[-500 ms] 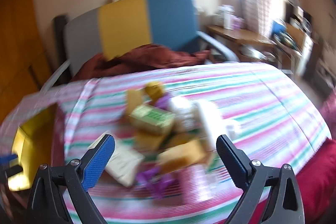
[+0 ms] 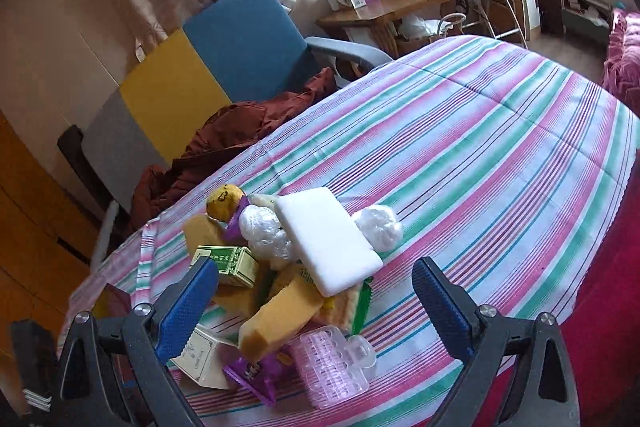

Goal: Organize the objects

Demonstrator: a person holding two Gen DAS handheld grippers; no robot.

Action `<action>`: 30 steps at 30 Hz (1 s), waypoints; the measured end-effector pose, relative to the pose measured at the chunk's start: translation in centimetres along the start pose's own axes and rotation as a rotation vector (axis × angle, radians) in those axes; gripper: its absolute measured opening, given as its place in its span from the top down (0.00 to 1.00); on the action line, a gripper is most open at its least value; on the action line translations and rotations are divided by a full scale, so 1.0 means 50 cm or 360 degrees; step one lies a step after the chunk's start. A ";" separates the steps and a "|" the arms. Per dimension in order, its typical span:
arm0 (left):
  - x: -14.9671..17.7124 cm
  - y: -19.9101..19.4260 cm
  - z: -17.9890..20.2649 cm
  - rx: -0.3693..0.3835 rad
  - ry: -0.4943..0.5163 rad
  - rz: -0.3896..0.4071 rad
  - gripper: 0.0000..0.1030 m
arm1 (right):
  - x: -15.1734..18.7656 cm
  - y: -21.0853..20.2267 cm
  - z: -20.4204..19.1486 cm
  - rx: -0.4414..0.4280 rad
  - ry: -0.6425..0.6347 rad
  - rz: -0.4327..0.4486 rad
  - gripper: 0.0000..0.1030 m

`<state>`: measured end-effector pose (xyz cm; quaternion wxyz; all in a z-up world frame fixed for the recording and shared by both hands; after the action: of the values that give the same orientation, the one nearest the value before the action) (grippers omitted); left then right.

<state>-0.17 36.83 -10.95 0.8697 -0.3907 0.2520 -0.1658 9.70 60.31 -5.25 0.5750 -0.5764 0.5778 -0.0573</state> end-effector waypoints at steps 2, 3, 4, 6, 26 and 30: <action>-0.008 0.024 -0.008 -0.0010 -0.0065 -0.0021 0.00 | 0.001 -0.001 0.001 -0.0034 0.0025 -0.0005 0.04; -0.012 0.039 -0.012 -0.0009 -0.0106 -0.0032 0.00 | 0.001 -0.003 0.003 -0.0042 0.0037 0.0001 0.04; -0.016 0.049 -0.015 -0.0003 -0.0145 -0.0037 0.00 | 0.001 -0.004 0.004 -0.0055 0.0046 0.0004 0.04; -0.026 0.064 -0.019 -0.0008 -0.0196 -0.0033 0.00 | 0.000 -0.004 0.007 -0.0077 0.0060 0.0003 0.04; -0.031 0.088 -0.030 -0.0228 0.0229 -0.0045 0.16 | 0.009 0.020 0.011 -0.0098 0.0101 -0.0096 0.04; 0.005 0.071 -0.029 -0.0302 0.0384 -0.0052 0.43 | 0.014 0.030 0.011 -0.0066 0.0083 -0.0137 0.04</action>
<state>-0.47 38.13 -14.57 0.7895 -0.4523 0.3629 -0.2011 9.43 60.62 -6.92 0.5447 -0.6109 0.5682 -0.0850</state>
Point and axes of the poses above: each gripper's, at about its wrist camera, not at the fingertips, and y roughly the way its jaws point, z to its right, x to its underside, the point moved 9 cm from there along y, roughly the way its jaws point, and after that the axes turned 8 degrees about x, right-handed, at the moved point
